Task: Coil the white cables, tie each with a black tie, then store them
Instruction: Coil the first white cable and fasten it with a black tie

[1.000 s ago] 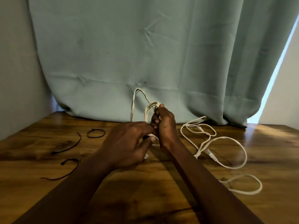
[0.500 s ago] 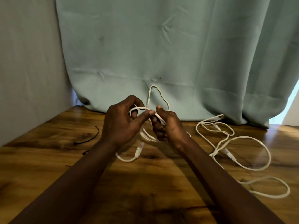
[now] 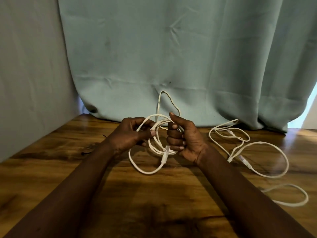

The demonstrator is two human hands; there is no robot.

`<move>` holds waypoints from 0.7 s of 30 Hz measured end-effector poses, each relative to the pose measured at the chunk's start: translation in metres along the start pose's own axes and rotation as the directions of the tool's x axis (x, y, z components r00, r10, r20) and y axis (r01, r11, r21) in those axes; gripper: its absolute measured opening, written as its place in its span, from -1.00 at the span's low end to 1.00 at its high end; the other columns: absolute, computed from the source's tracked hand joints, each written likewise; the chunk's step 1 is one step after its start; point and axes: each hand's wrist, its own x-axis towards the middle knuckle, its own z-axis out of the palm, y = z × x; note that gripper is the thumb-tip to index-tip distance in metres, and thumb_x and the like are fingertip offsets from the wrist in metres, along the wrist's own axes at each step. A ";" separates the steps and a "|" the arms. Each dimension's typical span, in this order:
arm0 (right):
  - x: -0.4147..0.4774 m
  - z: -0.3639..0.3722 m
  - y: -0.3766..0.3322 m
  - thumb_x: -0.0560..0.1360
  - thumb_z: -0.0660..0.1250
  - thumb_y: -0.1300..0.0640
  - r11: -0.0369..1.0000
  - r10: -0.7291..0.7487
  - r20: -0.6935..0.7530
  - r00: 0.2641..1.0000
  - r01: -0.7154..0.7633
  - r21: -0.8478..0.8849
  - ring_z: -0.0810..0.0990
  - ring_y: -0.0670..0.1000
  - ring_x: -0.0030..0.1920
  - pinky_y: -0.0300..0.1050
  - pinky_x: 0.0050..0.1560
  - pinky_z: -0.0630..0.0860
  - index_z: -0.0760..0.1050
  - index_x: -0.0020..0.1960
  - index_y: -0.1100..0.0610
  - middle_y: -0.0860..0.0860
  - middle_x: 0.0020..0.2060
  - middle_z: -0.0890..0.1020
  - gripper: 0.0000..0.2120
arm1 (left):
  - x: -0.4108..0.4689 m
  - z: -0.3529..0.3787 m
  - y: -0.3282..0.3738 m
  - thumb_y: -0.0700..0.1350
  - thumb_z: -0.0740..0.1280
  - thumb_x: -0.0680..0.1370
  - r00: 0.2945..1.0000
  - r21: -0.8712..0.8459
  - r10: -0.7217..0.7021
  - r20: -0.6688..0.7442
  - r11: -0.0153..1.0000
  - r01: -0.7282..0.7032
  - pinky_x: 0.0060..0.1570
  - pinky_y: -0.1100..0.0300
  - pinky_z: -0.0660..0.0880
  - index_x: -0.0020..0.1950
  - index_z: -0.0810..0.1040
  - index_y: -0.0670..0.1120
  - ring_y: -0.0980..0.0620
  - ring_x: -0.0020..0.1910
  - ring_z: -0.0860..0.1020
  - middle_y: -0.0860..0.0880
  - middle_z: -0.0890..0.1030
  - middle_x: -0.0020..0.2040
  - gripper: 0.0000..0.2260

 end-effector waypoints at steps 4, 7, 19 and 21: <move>0.003 0.002 0.006 0.63 0.25 -0.11 0.994 -0.025 -0.057 0.998 0.019 -0.106 0.11 -0.15 -0.66 -0.31 -0.64 0.01 0.34 -0.37 0.04 -0.11 -0.60 0.22 -0.55 | 0.005 0.004 -0.007 -0.28 0.55 0.46 0.989 0.231 0.118 -0.094 0.968 -0.094 -0.17 -0.06 0.68 -0.02 0.70 -0.09 -0.15 -0.21 0.70 -0.12 0.70 -0.18 -0.85; 0.003 0.007 0.008 0.64 0.26 -0.12 0.968 -0.089 -0.097 0.991 0.064 -0.241 0.12 -0.13 -0.64 -0.30 -0.63 0.05 0.34 -0.39 0.04 -0.09 -0.59 0.22 -0.53 | 0.008 0.011 -0.010 -0.21 0.56 0.40 0.955 0.466 0.227 -0.191 0.877 -0.116 -0.19 0.09 0.59 -0.12 0.64 -0.03 -0.04 -0.24 0.65 0.01 0.67 -0.25 -0.84; 0.005 0.006 0.006 0.68 0.21 -0.07 0.980 -0.097 -0.063 0.993 0.085 -0.178 0.13 -0.14 -0.64 -0.33 -0.67 0.08 0.34 -0.34 0.05 -0.09 -0.57 0.23 -0.56 | 0.004 0.024 -0.012 -0.43 0.30 0.53 0.988 -0.218 -0.121 -0.094 0.971 0.098 0.05 -0.12 0.62 0.10 0.66 -0.20 -0.32 0.00 0.65 -0.31 0.68 -0.01 -0.75; 0.006 0.006 0.008 0.68 0.21 -0.06 0.981 -0.105 -0.046 0.993 0.096 -0.167 0.14 -0.15 -0.64 -0.32 -0.68 0.10 0.34 -0.31 0.08 -0.08 -0.56 0.24 -0.58 | 0.008 0.024 -0.016 -0.38 0.25 0.55 0.982 -0.388 -0.186 -0.038 0.908 0.157 0.23 -0.24 0.56 0.19 0.63 -0.30 -0.45 0.13 0.61 -0.42 0.64 0.13 -0.73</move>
